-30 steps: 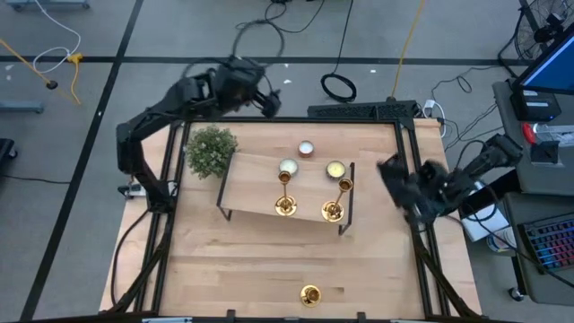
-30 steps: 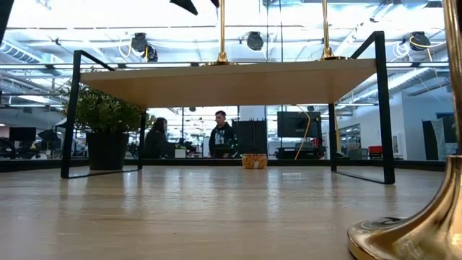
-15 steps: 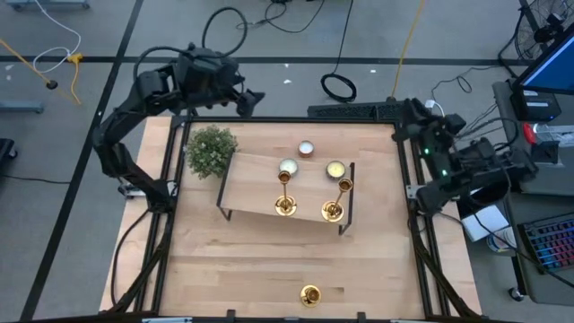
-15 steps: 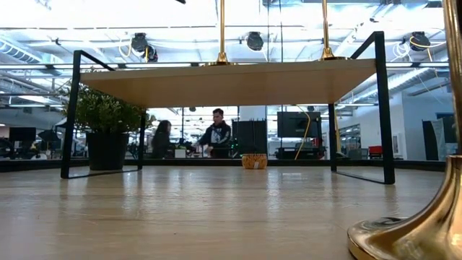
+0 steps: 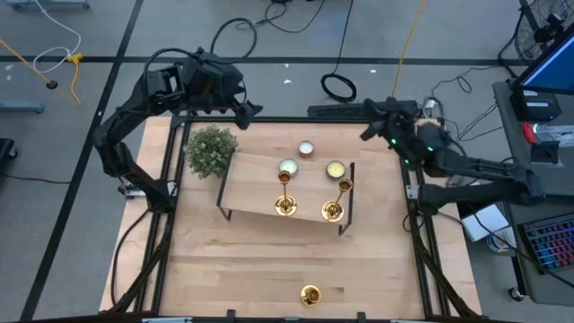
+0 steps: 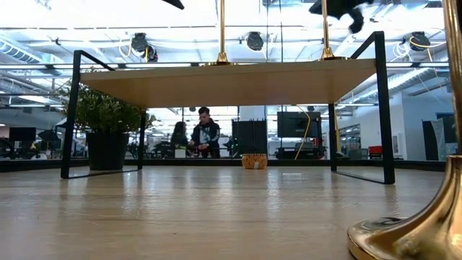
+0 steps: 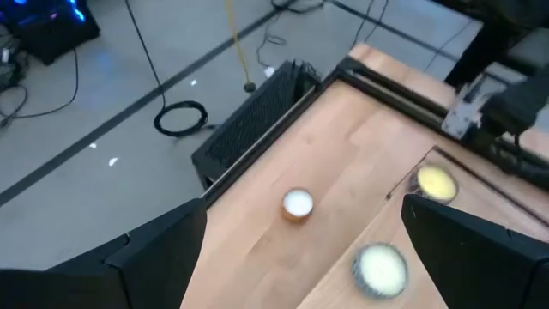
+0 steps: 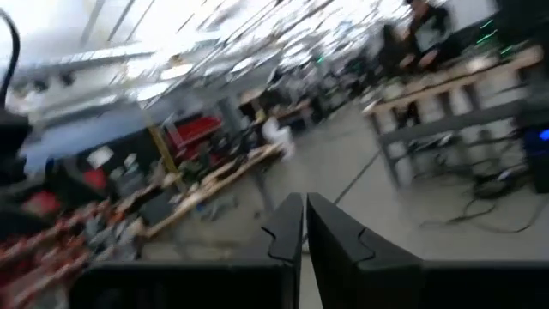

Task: Pick & Place candle stick holders
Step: Put the scented candle on the shelf

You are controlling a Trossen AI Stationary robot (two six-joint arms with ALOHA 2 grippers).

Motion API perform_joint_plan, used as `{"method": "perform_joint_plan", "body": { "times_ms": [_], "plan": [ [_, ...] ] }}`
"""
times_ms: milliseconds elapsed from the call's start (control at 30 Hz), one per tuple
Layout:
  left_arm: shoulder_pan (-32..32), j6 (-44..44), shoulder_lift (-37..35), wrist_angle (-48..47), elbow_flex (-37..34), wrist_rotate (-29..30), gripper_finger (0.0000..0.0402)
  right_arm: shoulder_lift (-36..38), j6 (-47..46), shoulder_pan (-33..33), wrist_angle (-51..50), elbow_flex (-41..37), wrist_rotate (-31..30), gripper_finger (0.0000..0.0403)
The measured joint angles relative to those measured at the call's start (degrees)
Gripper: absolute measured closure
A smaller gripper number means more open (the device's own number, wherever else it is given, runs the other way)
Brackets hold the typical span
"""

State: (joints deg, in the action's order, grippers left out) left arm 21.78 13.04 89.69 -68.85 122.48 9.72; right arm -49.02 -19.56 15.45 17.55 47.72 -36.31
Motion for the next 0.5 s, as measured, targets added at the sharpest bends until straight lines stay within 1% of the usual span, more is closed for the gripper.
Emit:
{"method": "perform_joint_plan", "body": {
  "times_ms": [100, 267, 500],
  "plan": [
    [0.54, -0.37, 0.39, -1.77, -0.02, 0.02, 0.0005, -3.07, -4.02, 6.90, -2.52, 0.00, 11.22, 0.0399],
    [1.32, 0.81, 0.24, -0.77, -0.02, 2.08, 0.0005, -9.64, -10.83, 16.91, -6.85, 0.00, 28.40, 0.0399],
    [2.27, 1.07, 0.32, -3.76, -0.02, 1.97, 0.0005, -18.66, -13.65, 26.02, -7.14, 0.00, 49.83, 0.0401]
  ]
}}
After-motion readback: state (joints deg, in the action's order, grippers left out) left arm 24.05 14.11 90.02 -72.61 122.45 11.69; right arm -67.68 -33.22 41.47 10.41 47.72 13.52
